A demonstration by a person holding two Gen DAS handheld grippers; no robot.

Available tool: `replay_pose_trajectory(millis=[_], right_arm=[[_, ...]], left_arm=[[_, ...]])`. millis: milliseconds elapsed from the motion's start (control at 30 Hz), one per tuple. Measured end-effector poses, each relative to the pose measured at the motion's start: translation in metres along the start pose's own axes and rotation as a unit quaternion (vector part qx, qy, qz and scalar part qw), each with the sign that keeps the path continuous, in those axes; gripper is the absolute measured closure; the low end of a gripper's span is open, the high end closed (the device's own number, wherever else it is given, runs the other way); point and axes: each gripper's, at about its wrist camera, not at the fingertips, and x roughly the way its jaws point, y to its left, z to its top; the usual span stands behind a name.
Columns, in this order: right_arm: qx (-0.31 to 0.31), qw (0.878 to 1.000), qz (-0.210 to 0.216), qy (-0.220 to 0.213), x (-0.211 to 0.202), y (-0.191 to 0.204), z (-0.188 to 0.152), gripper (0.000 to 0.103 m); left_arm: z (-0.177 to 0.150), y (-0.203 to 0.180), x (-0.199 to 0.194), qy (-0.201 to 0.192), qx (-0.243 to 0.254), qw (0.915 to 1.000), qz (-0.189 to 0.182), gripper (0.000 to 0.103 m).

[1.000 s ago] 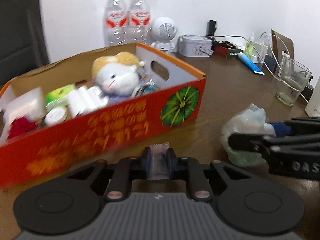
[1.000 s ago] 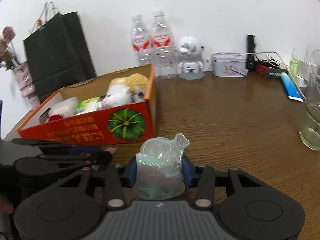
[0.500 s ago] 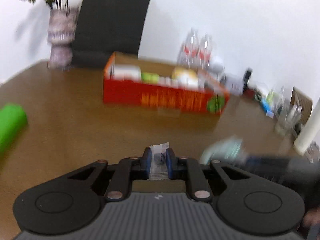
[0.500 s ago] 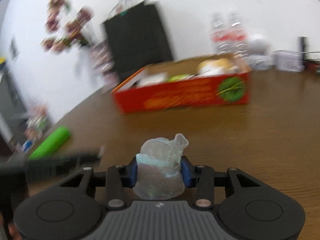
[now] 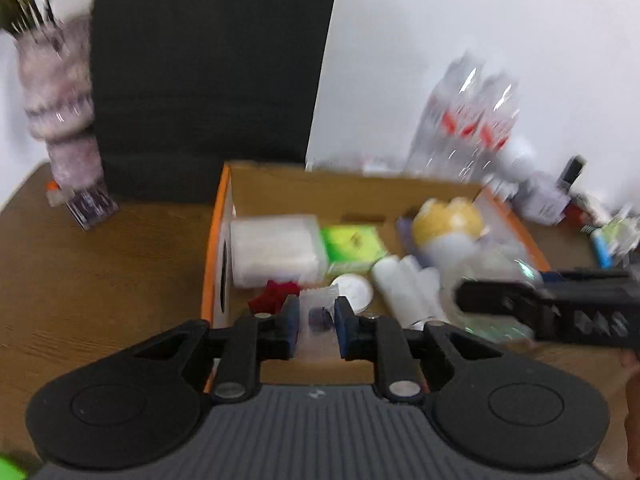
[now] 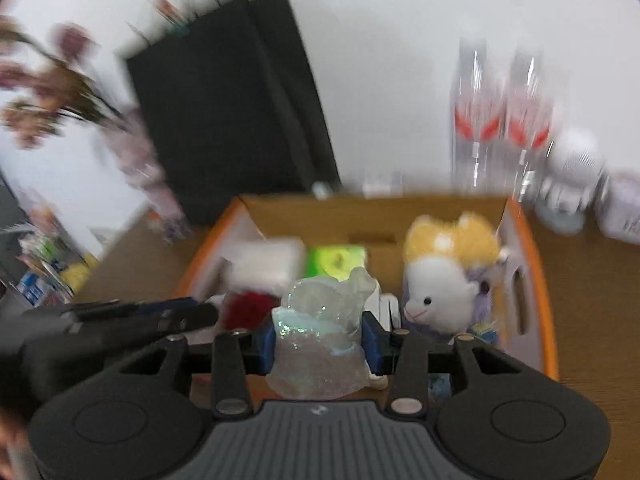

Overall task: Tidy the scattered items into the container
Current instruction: 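Carry the plastic bag and wrapper into the box and open both tools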

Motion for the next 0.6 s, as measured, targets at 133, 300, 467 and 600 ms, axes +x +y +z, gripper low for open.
replay_pose_trajectory(millis=[133,300,467,600], right_arm=[[0.022,0.999,0.008,0.046,0.031,-0.009,0.006,0.044],[0.037,0.997,-0.012,0.059,0.016,-0.035,0.004,0.034],[0.037,0.991,-0.084,0.099,-0.009,-0.061,0.0,0.025],[0.046,0.987,-0.081,0.13,-0.014,-0.065,-0.016,0.023]], left_arm=[[-0.003,0.01,0.001,-0.023,-0.004,0.9997,0.008,0.045],[0.002,0.014,-0.006,-0.017,-0.004,0.9998,0.014,0.038],[0.005,0.013,-0.012,-0.002,-0.025,0.9994,0.025,0.027],[0.003,0.004,-0.022,0.007,-0.034,0.9991,0.026,0.016]])
